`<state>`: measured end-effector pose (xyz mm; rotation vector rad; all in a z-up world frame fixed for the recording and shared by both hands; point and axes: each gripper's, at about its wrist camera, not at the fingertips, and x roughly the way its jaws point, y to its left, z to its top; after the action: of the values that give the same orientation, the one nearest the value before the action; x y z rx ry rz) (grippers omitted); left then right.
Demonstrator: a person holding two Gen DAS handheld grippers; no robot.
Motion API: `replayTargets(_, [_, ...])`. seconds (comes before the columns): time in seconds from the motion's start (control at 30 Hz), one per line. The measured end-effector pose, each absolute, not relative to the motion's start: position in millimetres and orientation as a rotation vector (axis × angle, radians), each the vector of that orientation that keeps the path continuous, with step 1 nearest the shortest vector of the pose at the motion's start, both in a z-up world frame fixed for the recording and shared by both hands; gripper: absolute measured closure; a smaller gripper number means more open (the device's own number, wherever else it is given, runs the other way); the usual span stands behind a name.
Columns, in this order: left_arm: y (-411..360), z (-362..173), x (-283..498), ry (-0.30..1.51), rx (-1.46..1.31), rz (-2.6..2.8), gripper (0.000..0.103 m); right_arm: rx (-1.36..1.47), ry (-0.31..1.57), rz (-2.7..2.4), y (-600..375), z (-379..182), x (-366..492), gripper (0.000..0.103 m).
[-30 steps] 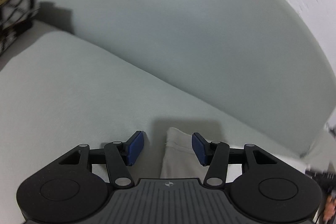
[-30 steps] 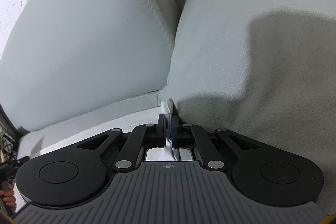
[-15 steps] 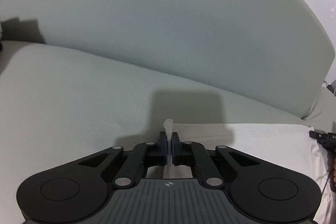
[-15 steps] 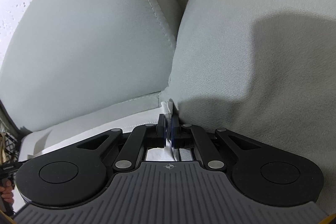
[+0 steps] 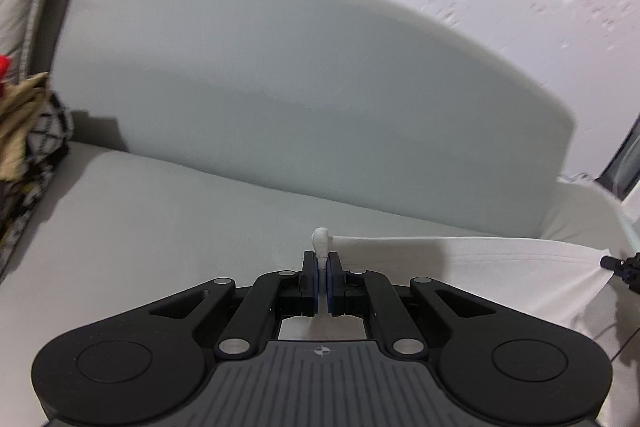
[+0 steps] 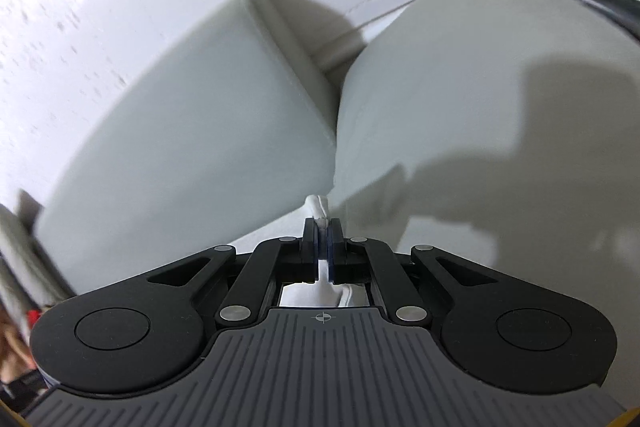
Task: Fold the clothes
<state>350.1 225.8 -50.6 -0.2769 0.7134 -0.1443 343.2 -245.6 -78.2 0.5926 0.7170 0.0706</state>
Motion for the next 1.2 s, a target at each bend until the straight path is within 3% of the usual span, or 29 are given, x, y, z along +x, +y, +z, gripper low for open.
replayTargets(0.17, [231,-24,263,0.714,-0.432,-0.092,0.099,0.711,0.73,0.125,-297,-63,249,0.1])
replayTargets(0.47, [200,-12,121,0.648,-0.448,0.032,0.1,0.593,0.782,0.179,-273,-78,105,0.1])
replayTargets(0.77, [223,-20,62,0.673,-0.547,0.112,0.1,0.624,0.717,0.072,-326,-70,68,0.1])
replayTargets(1.2, [196,-31,2,0.778,-0.381,0.142,0.1,0.488,0.747,0.047,-330,-78,15,0.1])
